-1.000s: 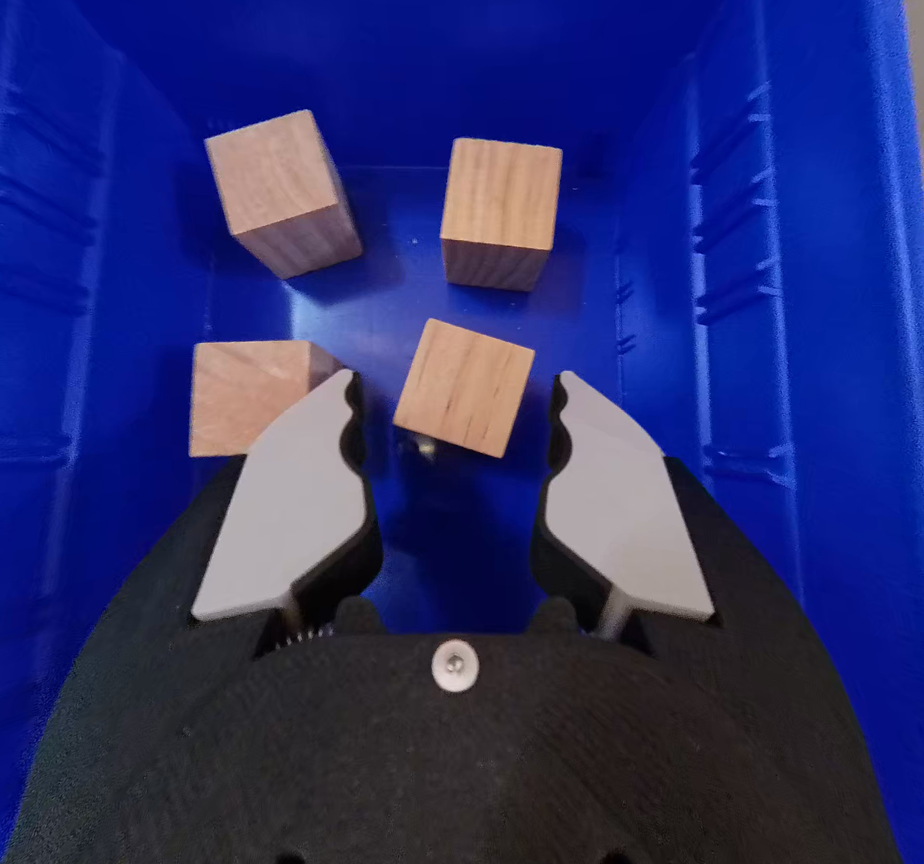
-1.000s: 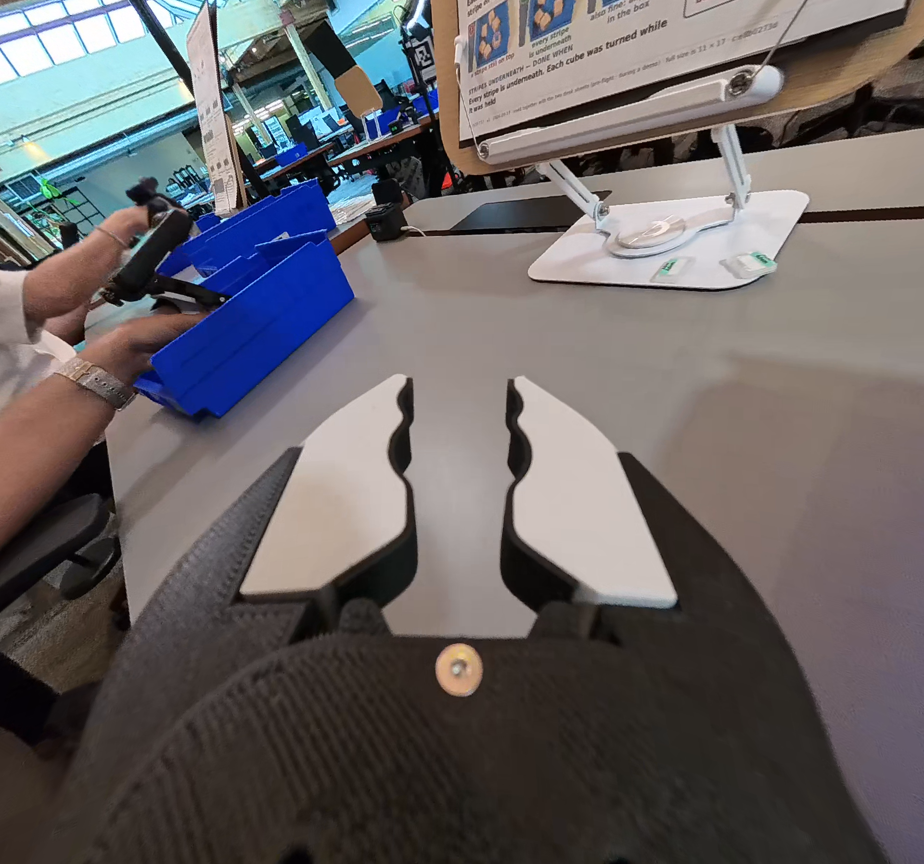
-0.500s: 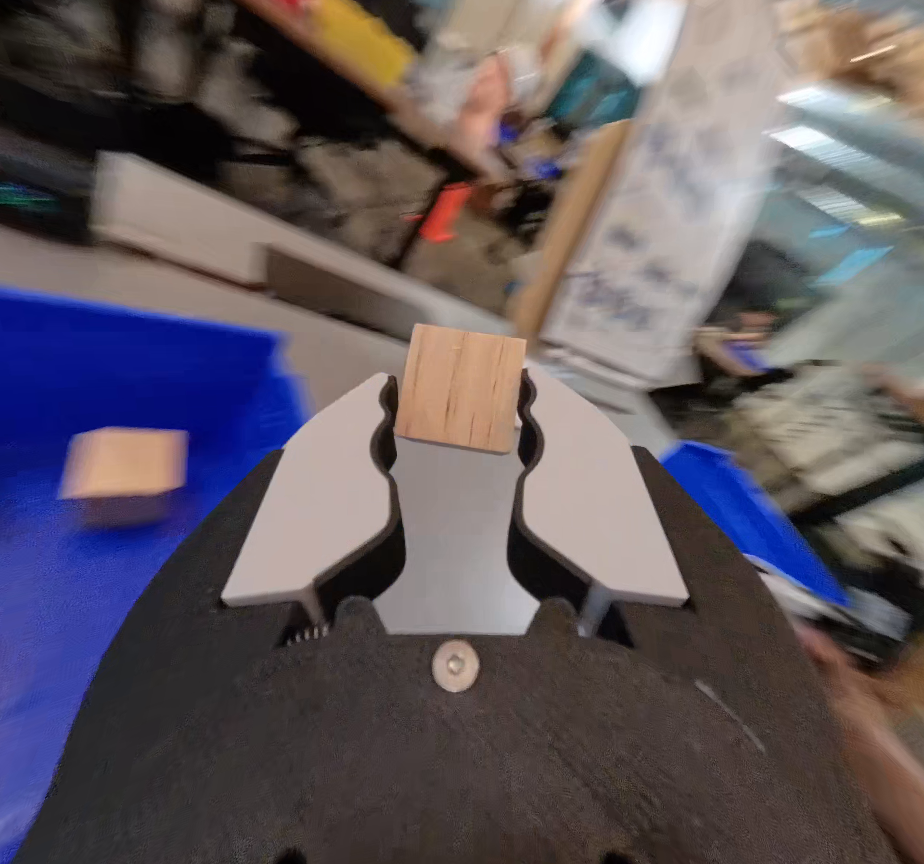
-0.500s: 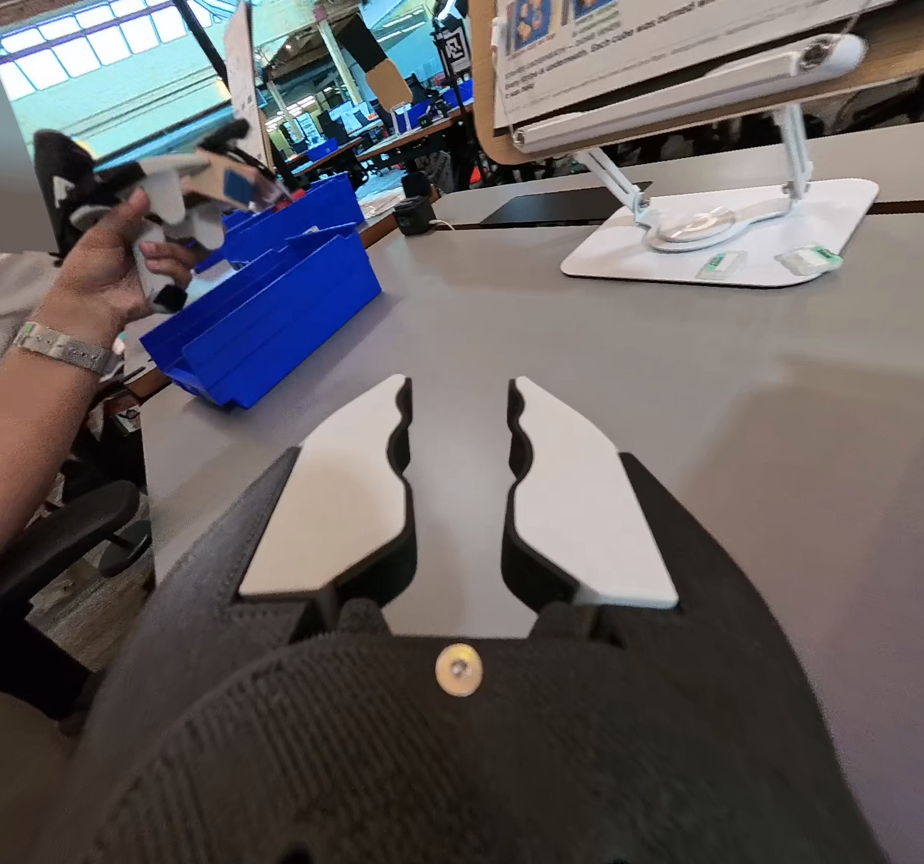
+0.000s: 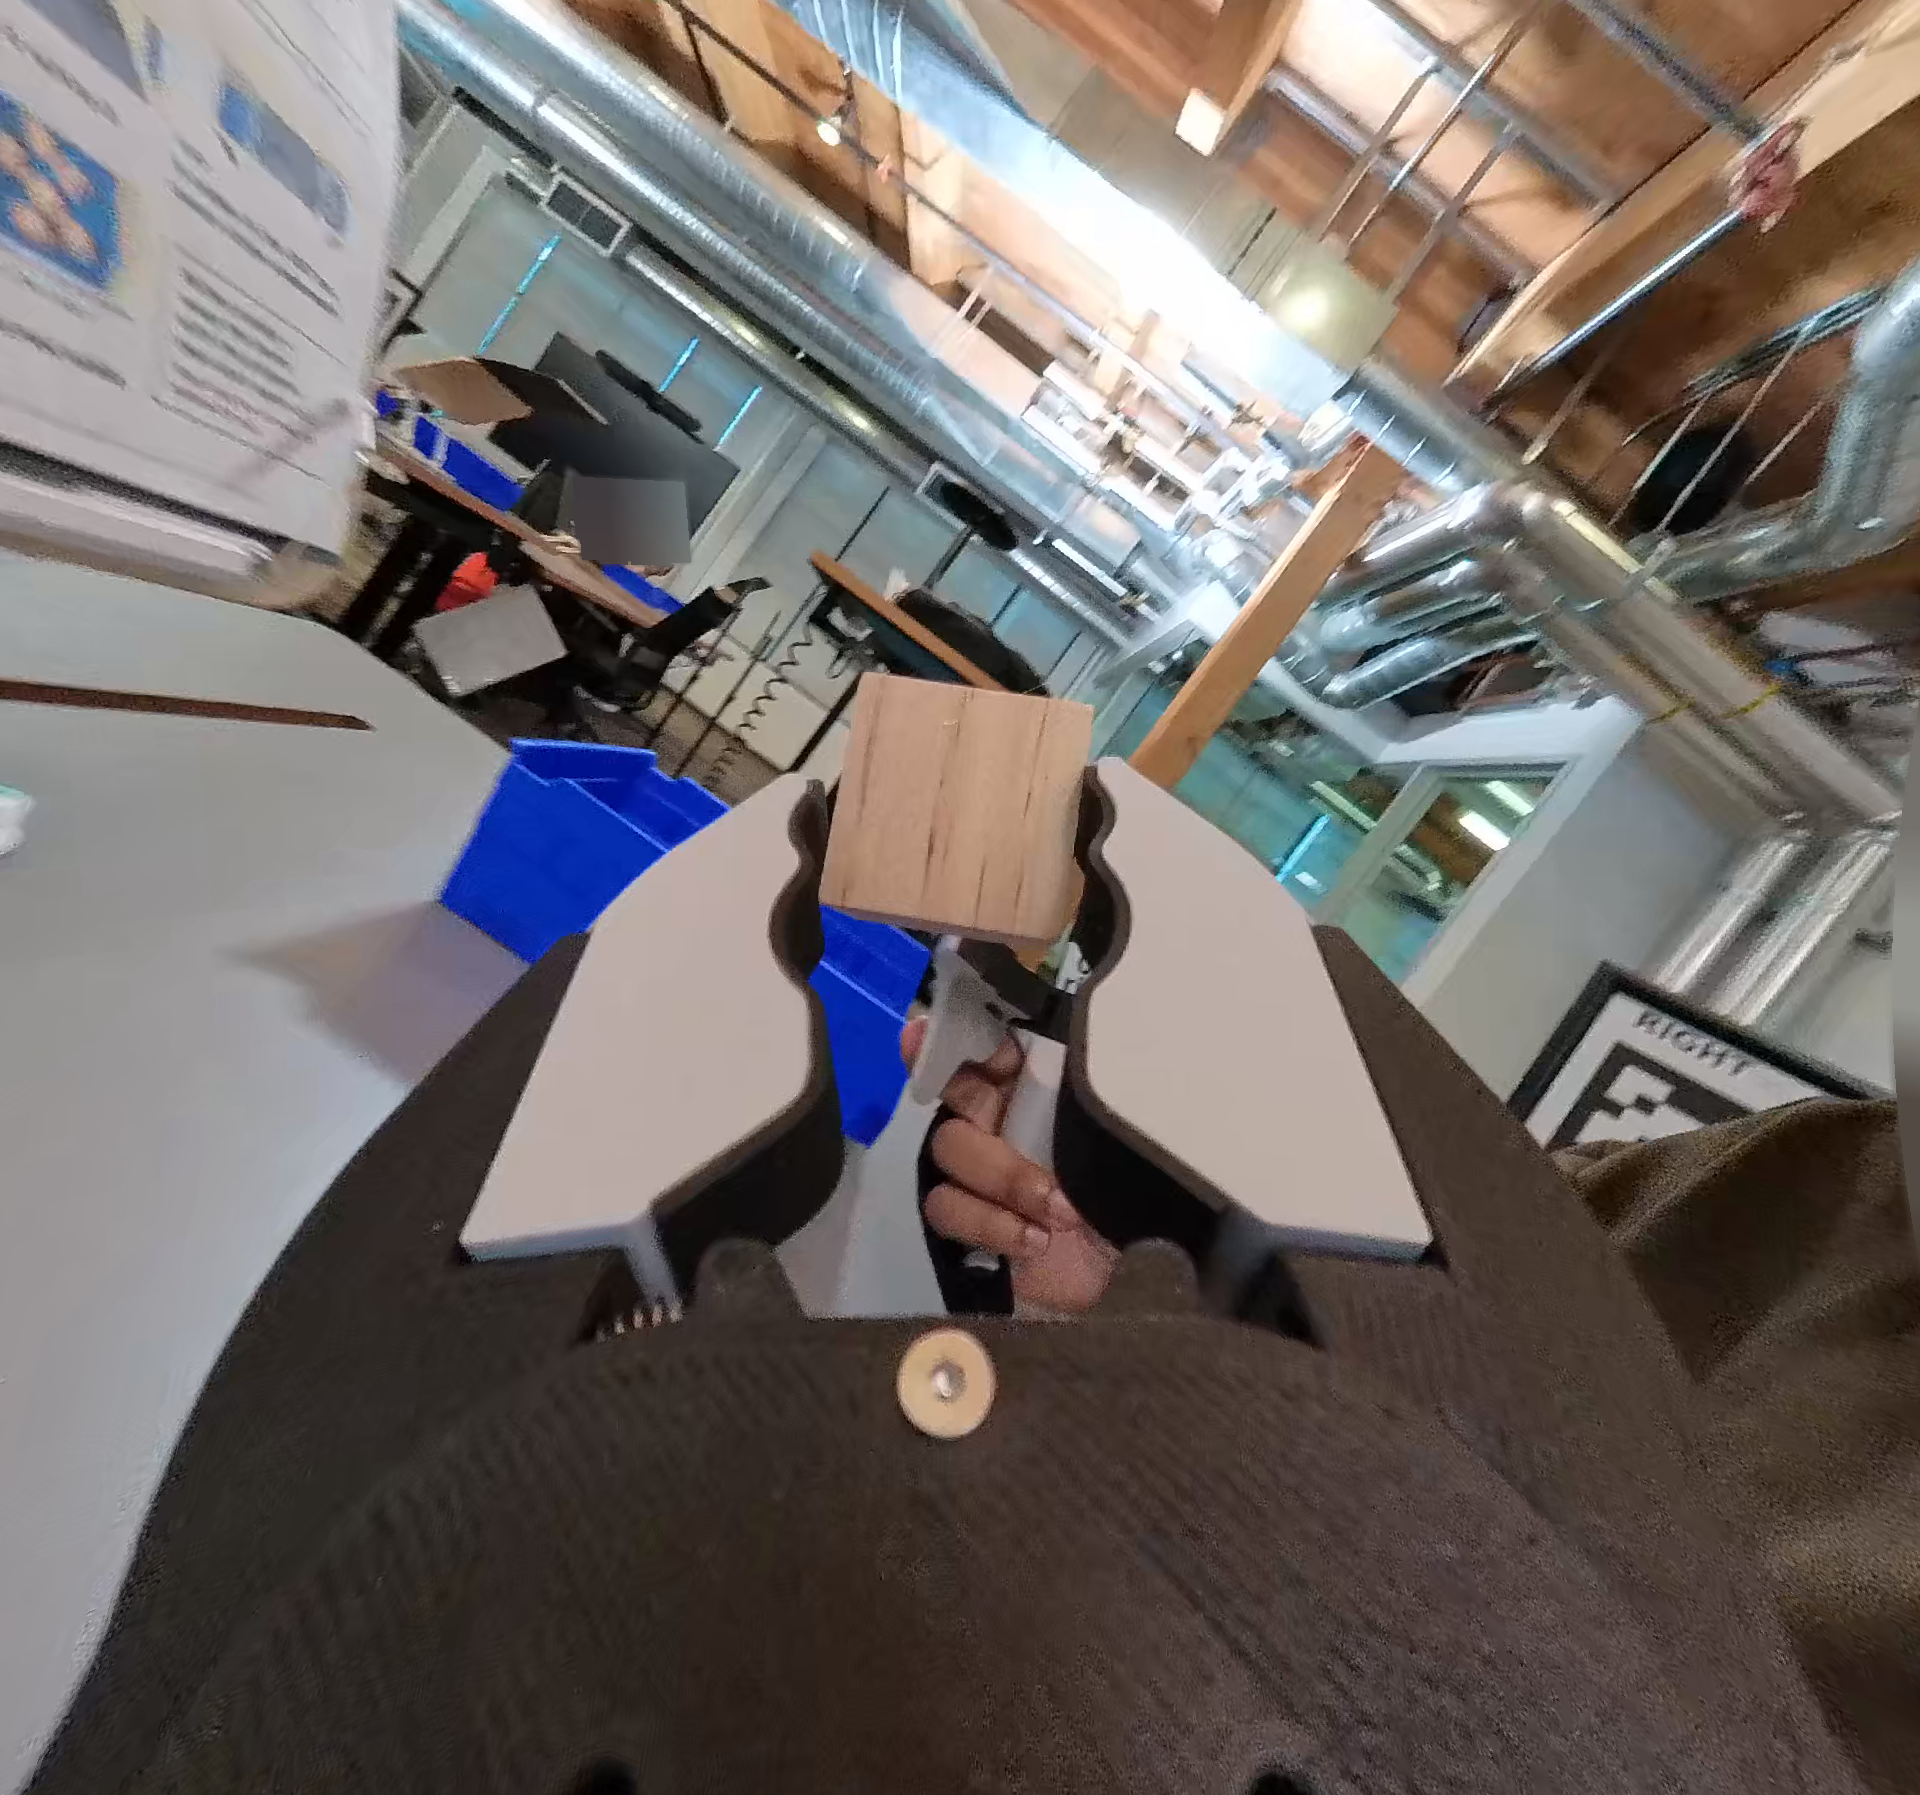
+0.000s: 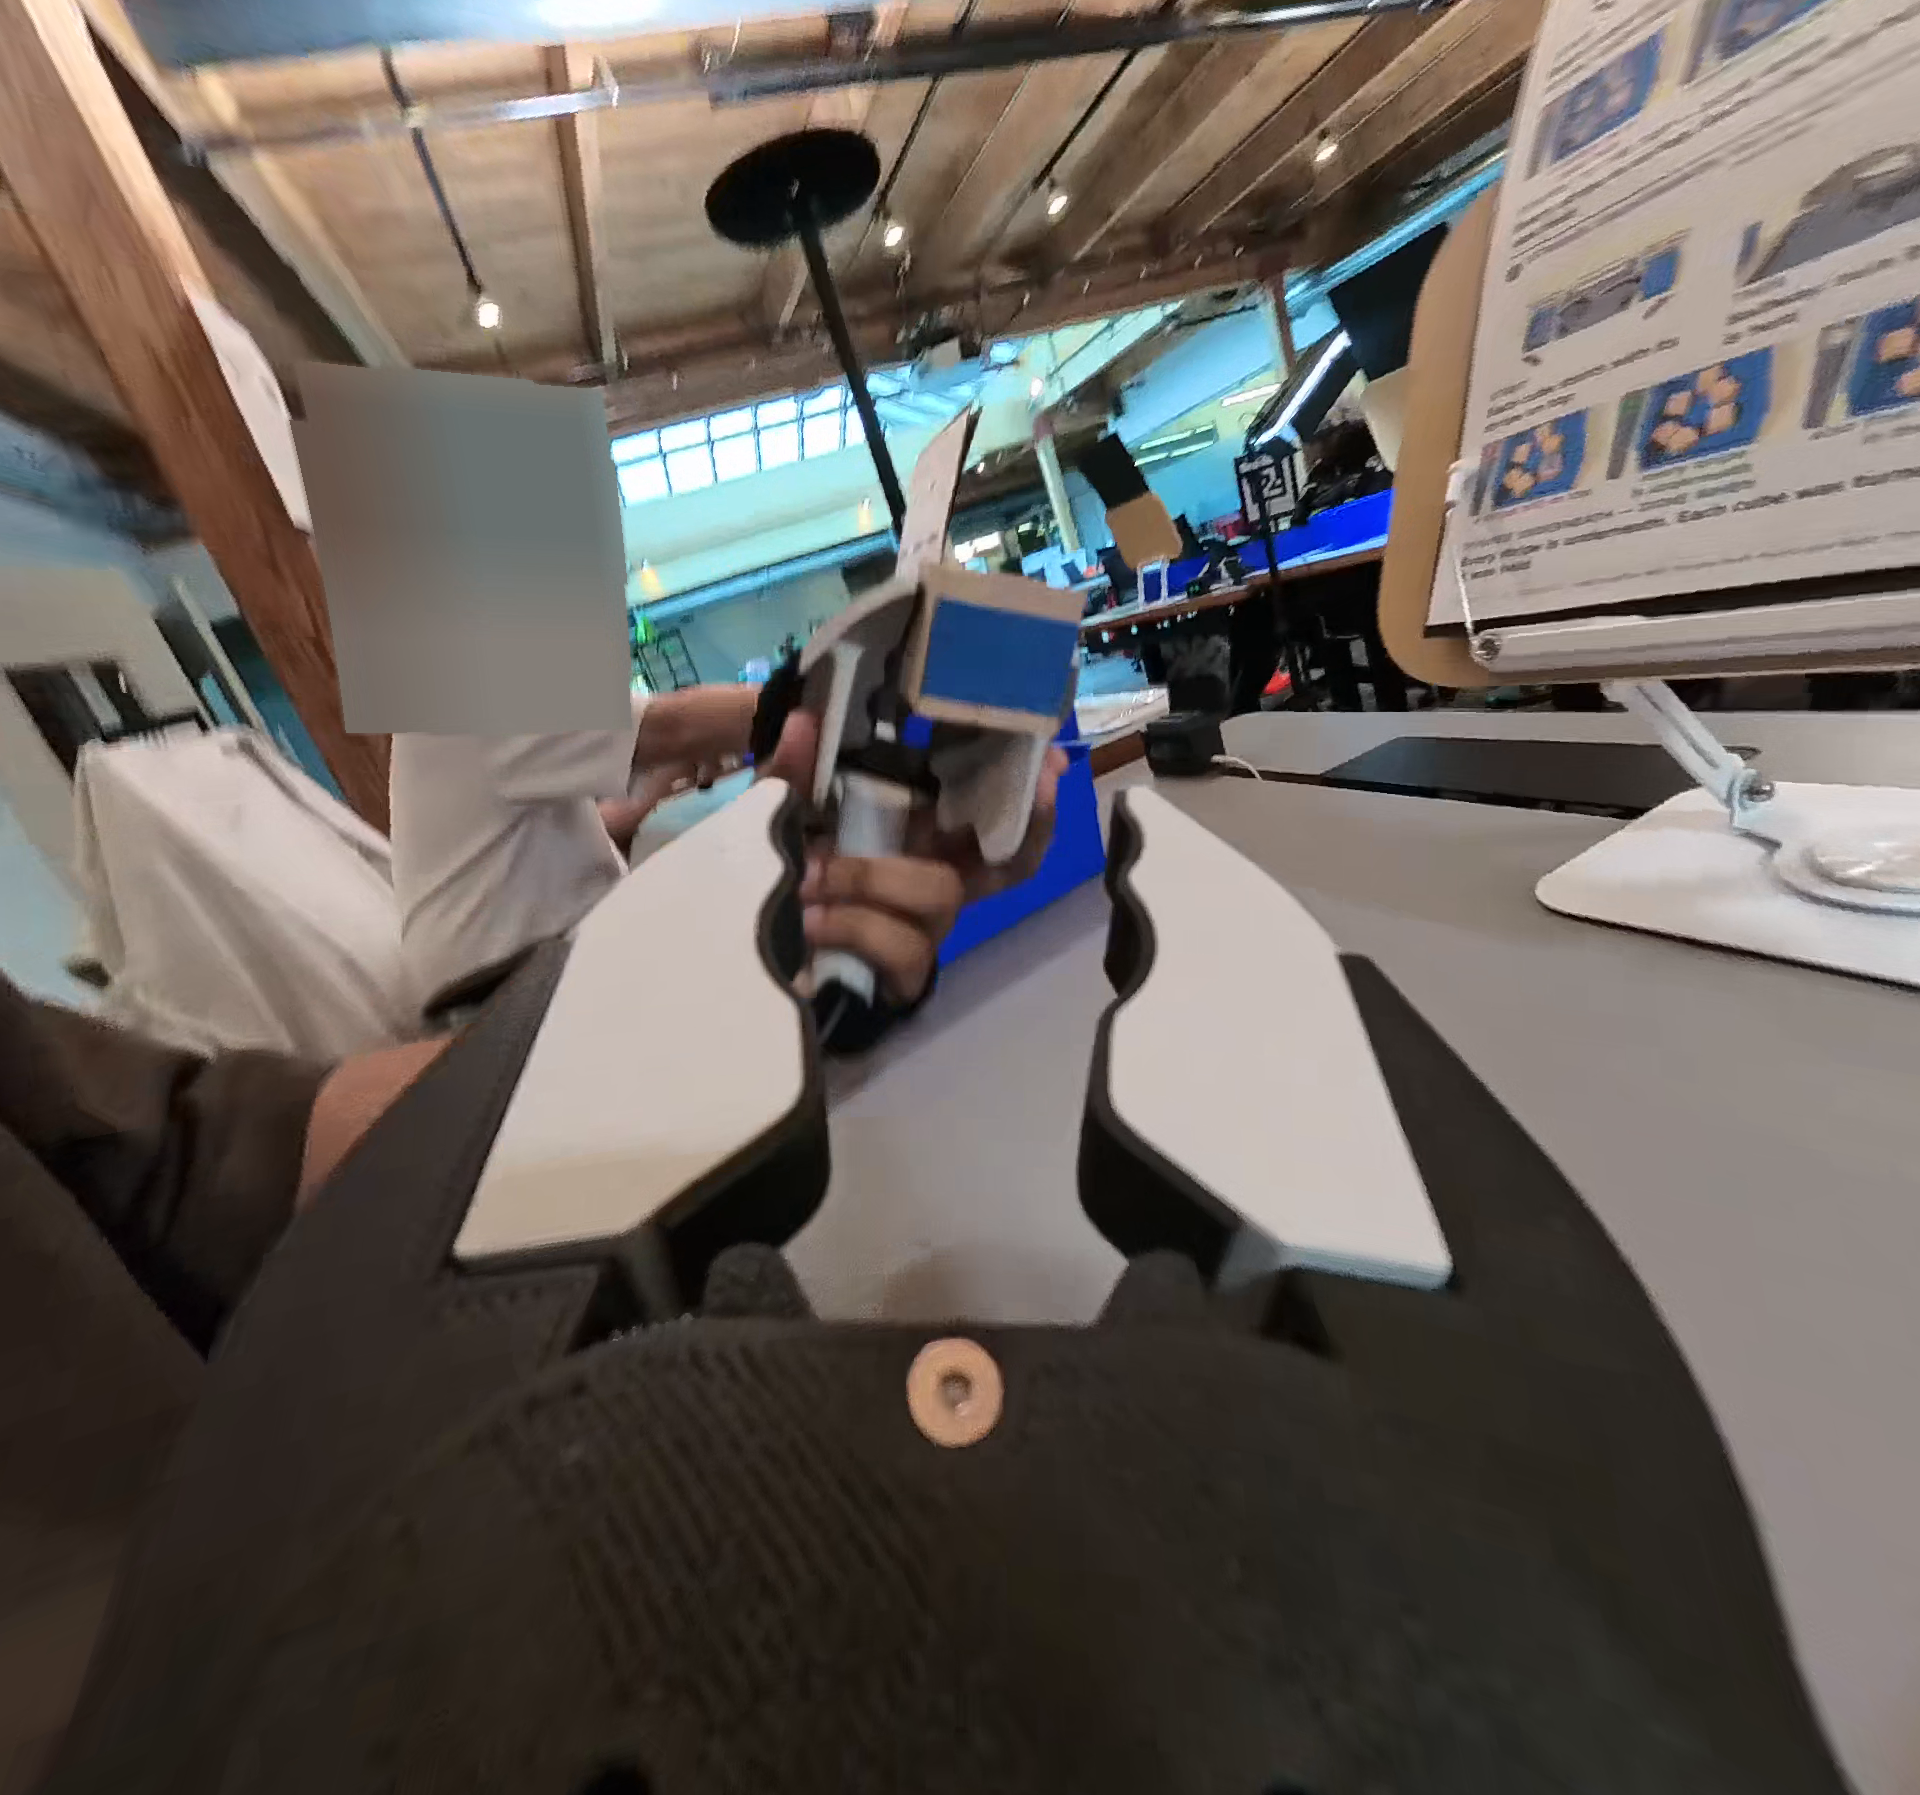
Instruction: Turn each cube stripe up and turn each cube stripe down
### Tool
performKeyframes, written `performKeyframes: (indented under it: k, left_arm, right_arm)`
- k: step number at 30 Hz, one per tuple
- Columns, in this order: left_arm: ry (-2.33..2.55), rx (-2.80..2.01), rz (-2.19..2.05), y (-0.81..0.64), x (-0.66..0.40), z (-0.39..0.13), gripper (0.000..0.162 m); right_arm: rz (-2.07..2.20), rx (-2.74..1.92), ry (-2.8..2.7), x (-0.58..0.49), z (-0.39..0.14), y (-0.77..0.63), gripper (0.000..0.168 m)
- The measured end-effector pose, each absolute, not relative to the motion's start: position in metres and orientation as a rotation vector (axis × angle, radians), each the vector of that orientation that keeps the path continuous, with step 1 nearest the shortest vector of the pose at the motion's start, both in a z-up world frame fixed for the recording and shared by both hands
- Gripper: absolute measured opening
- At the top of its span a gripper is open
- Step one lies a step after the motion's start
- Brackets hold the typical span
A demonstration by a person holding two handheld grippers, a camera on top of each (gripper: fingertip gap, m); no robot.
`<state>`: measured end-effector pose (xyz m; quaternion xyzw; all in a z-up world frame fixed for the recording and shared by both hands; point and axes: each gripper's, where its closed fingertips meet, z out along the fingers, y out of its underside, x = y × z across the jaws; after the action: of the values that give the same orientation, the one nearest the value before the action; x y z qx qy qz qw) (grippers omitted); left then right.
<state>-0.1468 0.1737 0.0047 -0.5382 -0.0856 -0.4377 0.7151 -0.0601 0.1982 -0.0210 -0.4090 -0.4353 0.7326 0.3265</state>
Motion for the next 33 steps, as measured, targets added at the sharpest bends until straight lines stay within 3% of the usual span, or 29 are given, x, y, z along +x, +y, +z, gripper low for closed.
performKeyframes:
  k: [9, 14, 19, 22, 29, 33]
  left_arm:
    - [-0.158, -1.127, -1.209, 0.195, -0.085, -0.015, 0.046]
    - [-0.139, -1.160, -1.191, 0.198, -0.076, -0.020, 0.046]
    - [-0.157, -1.165, -1.204, 0.200, -0.077, -0.024, 0.047]
    - [-0.183, -1.184, -1.149, 0.202, -0.083, -0.029, 0.063]
    - [-0.232, -1.171, -1.179, 0.199, -0.099, -0.037, 0.066]
    - [-0.257, -1.192, -1.171, 0.199, -0.104, -0.045, 0.065]
  right_arm:
    - [2.136, -1.237, -1.006, -0.073, -0.035, 0.199, 0.061]
    - [2.222, -1.222, -1.042, -0.071, -0.034, 0.189, 0.043]
    - [2.195, -1.225, -1.031, -0.069, -0.031, 0.197, 0.042]
    - [2.172, -1.194, -0.992, -0.061, -0.016, 0.213, 0.042]
    - [1.628, -1.241, -0.870, -0.013, 0.027, 0.337, 0.042]
    - [1.124, -1.468, -0.846, 0.024, -0.010, 0.434, 0.042]
